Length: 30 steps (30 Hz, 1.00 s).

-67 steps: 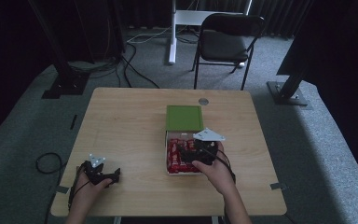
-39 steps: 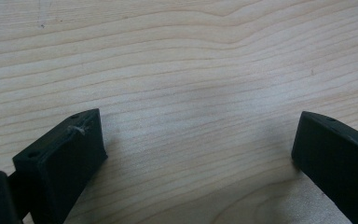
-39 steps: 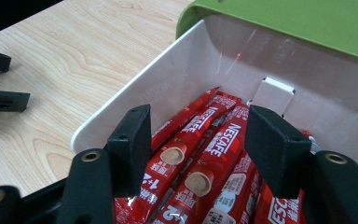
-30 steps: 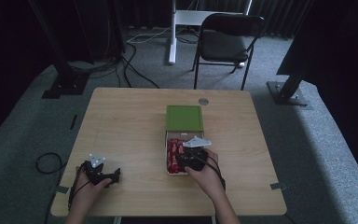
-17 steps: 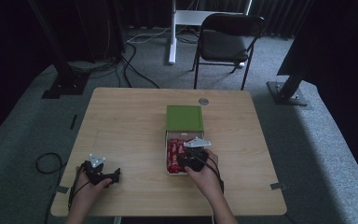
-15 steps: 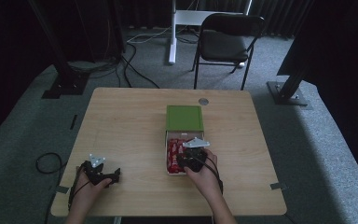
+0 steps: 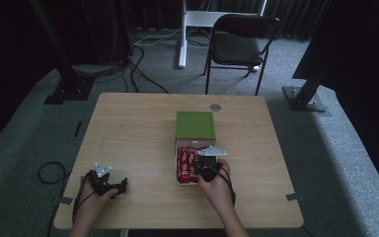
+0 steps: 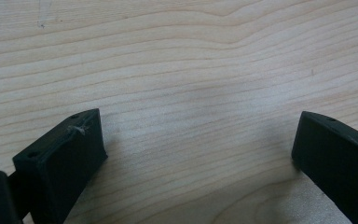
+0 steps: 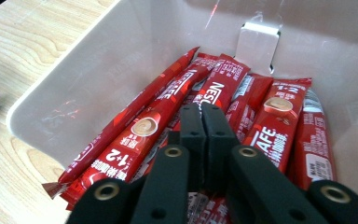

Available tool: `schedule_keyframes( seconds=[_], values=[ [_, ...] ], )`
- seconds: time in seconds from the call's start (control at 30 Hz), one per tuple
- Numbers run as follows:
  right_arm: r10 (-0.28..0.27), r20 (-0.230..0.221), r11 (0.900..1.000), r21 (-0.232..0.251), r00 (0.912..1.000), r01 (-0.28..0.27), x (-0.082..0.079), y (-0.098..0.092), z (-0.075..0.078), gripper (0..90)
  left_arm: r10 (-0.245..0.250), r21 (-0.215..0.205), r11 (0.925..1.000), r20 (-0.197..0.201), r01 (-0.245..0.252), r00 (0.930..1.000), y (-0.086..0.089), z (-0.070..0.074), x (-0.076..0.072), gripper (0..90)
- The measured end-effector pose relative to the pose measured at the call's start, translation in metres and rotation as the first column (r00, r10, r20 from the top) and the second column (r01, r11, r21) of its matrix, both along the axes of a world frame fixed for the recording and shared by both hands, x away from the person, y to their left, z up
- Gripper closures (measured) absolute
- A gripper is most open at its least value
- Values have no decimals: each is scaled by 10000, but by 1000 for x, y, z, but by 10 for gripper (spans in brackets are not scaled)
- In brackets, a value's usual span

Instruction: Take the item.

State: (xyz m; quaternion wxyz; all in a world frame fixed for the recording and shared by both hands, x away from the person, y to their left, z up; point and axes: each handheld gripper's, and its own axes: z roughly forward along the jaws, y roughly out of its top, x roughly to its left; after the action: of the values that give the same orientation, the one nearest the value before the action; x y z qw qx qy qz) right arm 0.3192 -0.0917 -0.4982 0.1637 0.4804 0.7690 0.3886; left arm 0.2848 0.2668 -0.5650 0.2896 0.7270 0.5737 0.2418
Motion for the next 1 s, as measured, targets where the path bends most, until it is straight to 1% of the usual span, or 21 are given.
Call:
schedule_keyframes(
  seconds=[0.03,0.1,0.2,0.27,0.3,0.33,0.37,0.4,0.43,0.5,0.6,0.67,0.7,0.77,0.8,0.87,0.93,1.0],
  values=[
    [7,-98,10000,10,10000,-7,0,0,1,900,-4,4,10000,-9,4,10000,0,0,0,31],
    [4,-153,10000,75,9999,-3,0,0,2,900,0,-1,10000,0,0,10000,0,0,0,31],
    [209,-311,9998,-51,9993,-211,0,1,4,900,1,-1,10000,-1,-1,10000,0,0,0,31],
    [222,-298,9997,-120,9993,-226,0,2,6,900,-5,5,10000,-10,5,10000,0,0,0,31],
    [225,-274,9995,-206,9994,-231,0,3,7,876,2,-1,10000,0,-2,10000,0,0,0,31],
    [180,-323,9998,-122,9993,-184,0,3,6,759,1,0,10000,-1,-1,10000,0,0,0,31],
    [70,-354,9999,153,9993,-65,0,4,6,661,-2,2,10000,-2,2,10000,0,0,0,31],
    [70,-354,9999,153,9993,-65,0,4,6,661,-2,2,10000,-2,2,10000,0,0,0,31],
    [56,-374,9996,284,9993,-46,1,4,4,620,0,-1,10000,-2,0,10000,0,0,0,31],
    [171,-376,9998,126,9991,-166,2,7,2,603,2,0,10000,-1,-2,10000,0,0,0,31],
    [129,-396,9998,-156,9991,-136,2,12,0,602,2,-2,10000,-1,-2,10000,0,0,0,31],
    [113,-453,9998,-148,9989,-120,2,13,-1,609,1,0,10000,-4,-1,10000,0,0,0,31],
    [73,-438,9999,-107,9990,-78,2,13,-2,617,-3,3,10000,-11,3,10000,0,0,0,31],
    [50,-362,9998,-185,9993,-56,2,15,-5,636,1,0,10000,-1,-1,10000,0,0,0,31],
    [34,-292,9995,-305,9996,-43,1,16,-6,656,5,-3,10000,-4,-5,10000,0,0,0,31],
    [-14,-202,9994,-355,9998,6,1,17,-7,709,1,0,10000,-2,-1,10000,0,0,0,31],
    [-136,-279,9995,-296,9995,128,1,16,-6,763,-2,5,10000,-10,2,10000,0,0,0,31],
    [-157,-393,9994,-318,9991,145,1,15,-4,791,0,2,10000,-11,0,10000,0,0,0,31]
  ],
)
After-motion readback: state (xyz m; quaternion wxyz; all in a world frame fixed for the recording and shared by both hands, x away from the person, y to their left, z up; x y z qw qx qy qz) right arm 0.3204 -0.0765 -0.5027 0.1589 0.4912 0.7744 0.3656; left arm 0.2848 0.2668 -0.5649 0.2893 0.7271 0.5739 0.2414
